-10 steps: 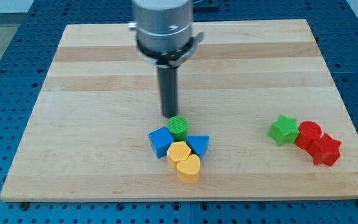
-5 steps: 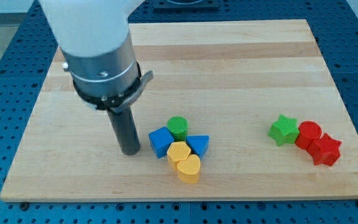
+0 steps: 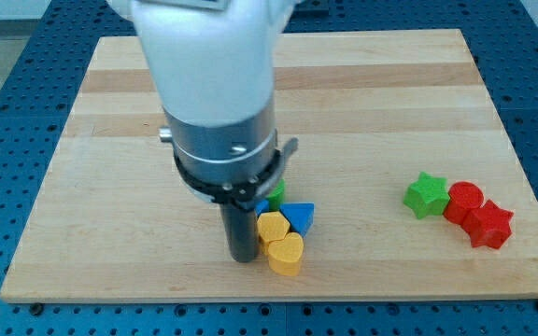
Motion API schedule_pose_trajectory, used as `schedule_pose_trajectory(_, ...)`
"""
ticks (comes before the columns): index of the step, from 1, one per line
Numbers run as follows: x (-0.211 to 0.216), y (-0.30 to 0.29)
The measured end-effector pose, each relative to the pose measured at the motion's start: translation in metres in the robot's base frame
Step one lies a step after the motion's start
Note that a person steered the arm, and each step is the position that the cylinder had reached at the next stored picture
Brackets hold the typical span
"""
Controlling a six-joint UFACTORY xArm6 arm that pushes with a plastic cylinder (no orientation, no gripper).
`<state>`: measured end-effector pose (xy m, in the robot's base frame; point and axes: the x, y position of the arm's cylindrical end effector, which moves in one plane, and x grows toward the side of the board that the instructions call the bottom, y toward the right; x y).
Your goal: Separate the yellow heart from the yellow hexagon
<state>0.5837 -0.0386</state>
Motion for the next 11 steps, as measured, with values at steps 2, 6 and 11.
schedule_pose_trajectory(2,0.005,0.004)
schedule_pose_trajectory(6,0.014,0.065)
schedule_pose_trajectory(11,0.014,0.133)
